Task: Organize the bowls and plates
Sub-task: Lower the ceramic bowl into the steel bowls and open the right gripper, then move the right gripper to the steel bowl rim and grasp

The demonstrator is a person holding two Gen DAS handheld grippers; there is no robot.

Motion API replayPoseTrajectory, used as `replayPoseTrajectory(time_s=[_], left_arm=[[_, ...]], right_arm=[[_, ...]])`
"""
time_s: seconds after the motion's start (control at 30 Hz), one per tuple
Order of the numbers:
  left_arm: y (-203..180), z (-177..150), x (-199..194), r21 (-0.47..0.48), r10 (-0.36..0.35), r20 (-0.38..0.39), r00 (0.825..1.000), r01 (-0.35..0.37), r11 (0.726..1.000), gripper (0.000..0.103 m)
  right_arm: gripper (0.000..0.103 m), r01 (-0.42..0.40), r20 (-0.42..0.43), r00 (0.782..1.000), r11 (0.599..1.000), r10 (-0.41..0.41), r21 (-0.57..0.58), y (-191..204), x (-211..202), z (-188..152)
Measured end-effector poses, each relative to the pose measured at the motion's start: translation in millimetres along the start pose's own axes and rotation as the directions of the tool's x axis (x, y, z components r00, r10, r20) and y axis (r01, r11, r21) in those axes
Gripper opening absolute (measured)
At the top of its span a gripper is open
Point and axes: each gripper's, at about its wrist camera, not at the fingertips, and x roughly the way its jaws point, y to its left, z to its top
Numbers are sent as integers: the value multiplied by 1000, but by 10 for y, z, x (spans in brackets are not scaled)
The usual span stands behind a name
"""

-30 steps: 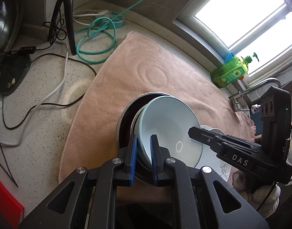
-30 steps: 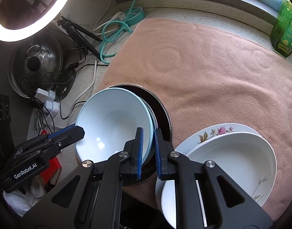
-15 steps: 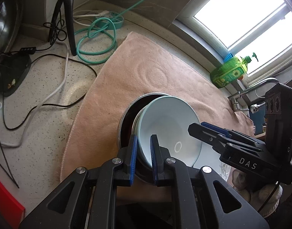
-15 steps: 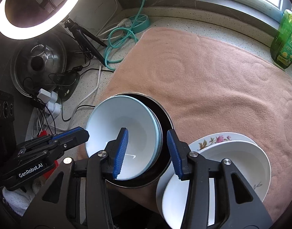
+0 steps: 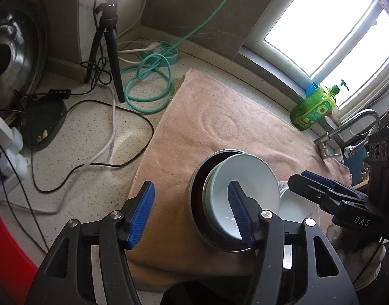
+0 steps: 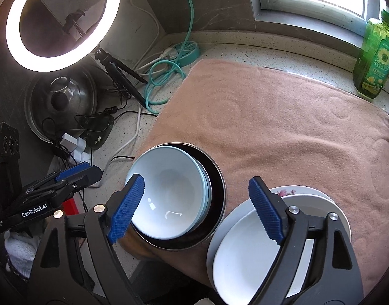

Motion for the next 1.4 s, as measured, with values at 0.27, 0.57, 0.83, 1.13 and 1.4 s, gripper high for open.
replayPoseTrajectory(time_s=[0.27, 0.57, 0.83, 1.13, 1.4], left_arm=[[131, -12, -30, -26, 15, -2, 1000, -15, 1000, 62], [256, -79, 4, -78, 2, -15, 1000, -3, 997, 62], [287, -197, 126, -109, -25, -54, 998, 19, 994, 62], [297, -307, 205, -144, -62, -62, 996, 52, 988, 56], [288, -333, 268, -164, -105, -74, 992, 92, 982, 31]], right_arm=[[87, 37, 15, 999, 999, -37, 9, -120, -126, 26], [87, 36, -4, 999, 998, -35, 57, -305, -126, -48], [87, 43, -29, 999, 995, -40, 90, -506, -50, -174], [78, 4, -42, 999, 997, -1, 82, -528, 71, -223], [53, -18, -90, 996, 996, 26, 82, -502, 220, -243]])
